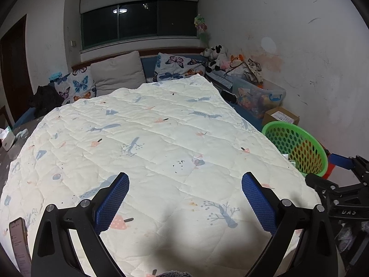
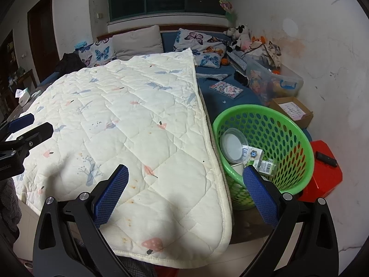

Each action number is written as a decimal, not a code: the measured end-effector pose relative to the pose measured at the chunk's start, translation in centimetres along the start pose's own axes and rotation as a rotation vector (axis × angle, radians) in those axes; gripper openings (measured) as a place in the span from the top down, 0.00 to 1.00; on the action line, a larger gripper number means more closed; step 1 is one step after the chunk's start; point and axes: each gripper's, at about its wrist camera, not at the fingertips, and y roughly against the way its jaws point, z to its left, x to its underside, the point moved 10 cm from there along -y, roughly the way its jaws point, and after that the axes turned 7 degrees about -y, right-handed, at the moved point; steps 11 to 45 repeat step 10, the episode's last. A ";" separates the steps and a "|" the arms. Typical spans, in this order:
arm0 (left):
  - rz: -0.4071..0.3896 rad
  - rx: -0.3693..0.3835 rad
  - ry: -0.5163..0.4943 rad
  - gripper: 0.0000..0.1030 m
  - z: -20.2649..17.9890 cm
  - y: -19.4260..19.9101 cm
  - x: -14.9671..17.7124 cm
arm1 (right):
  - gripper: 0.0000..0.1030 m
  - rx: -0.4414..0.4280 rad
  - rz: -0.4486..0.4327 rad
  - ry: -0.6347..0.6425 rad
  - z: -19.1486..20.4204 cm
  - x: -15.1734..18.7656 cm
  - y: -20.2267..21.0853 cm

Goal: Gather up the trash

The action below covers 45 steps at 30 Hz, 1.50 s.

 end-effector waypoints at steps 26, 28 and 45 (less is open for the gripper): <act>0.024 0.003 0.015 0.08 0.4 -0.4 0.6 | 0.04 -0.001 0.004 -0.003 0.4 -0.1 -0.1; 0.024 0.003 0.015 0.08 0.4 -0.4 0.6 | 0.04 -0.001 0.004 -0.003 0.4 -0.1 -0.1; 0.024 0.003 0.015 0.08 0.4 -0.4 0.6 | 0.04 -0.001 0.004 -0.003 0.4 -0.1 -0.1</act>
